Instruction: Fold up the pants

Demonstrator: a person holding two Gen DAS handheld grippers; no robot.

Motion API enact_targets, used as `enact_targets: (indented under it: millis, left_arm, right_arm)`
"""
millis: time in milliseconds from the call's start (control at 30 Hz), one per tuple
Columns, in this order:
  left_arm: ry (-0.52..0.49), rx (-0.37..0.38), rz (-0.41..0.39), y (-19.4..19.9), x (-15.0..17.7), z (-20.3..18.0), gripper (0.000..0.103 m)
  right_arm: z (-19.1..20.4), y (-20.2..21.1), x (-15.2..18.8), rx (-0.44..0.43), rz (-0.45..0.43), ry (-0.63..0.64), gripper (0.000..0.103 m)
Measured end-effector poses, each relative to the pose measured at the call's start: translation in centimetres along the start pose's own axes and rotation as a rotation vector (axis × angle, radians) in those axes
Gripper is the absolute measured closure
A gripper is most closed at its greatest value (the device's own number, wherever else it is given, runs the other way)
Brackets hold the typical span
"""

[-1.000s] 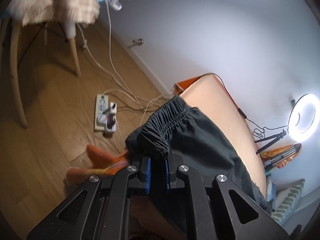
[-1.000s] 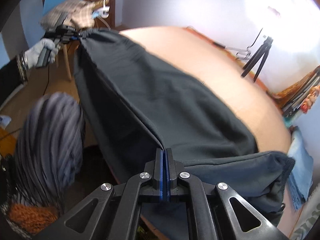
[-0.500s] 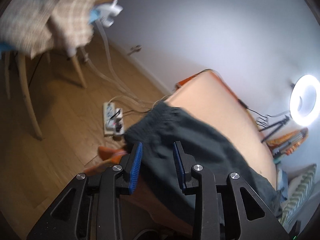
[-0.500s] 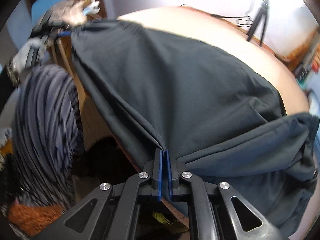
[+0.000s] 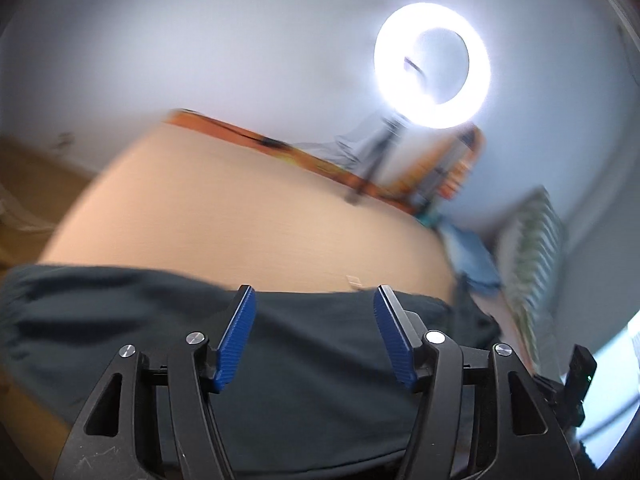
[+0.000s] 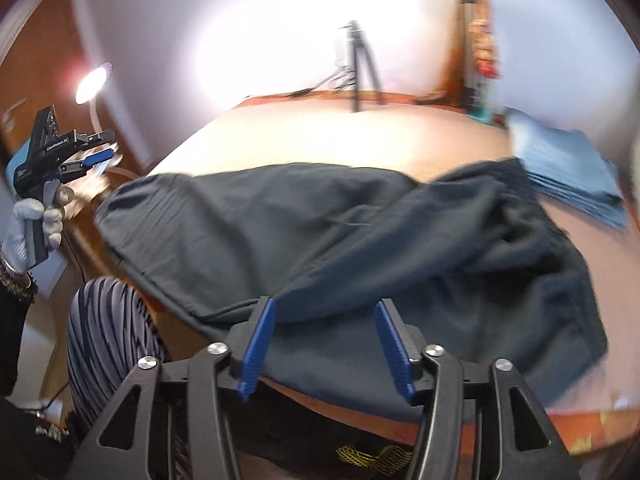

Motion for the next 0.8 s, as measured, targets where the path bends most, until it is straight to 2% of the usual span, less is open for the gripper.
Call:
enact_targets:
  millis: [133, 333, 467, 600, 800]
  left_arm:
    - [-0.095, 0.091, 0.114, -6.0, -0.2, -5.8, 0.041]
    - [-0.178, 0.205, 0.262, -13.8, -0.1, -14.5, 0.041]
    - [-0.215, 0.254, 0.338, -17.2, 1.1, -19.3, 0.038]
    - [-0.213, 0.275, 0.406, -21.0, 2.6, -22.7, 0.036]
    - [-0.193, 0.236, 0.504, -27.8, 4.7, -25.9, 0.036]
  right_arm:
    - [-2.7, 1.6, 0.6, 0.067, -0.028, -0.082, 0.038]
    - [-6.9, 3.1, 1.9, 0.179, -0.048, -0.173, 0.028]
    - [-10.9, 3.6, 2.4, 0.215, -0.053, -0.238, 0.026]
    - [-15.0, 3.9, 2.5, 0.215, -0.072, -0.323, 0.026]
    - [-19.8, 3.2, 2.5, 0.190, -0.119, -0.413, 0.026]
Point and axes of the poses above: each gripper's, at about its wrist camera, not at the fingertips, and y roughly against the way its jaws point, z to its left, x to its underside, the point moved 7 cm from there along -y, roughly the way its jaws point, and after that the axes turned 3 degrees about z, right-handed, at the moved point
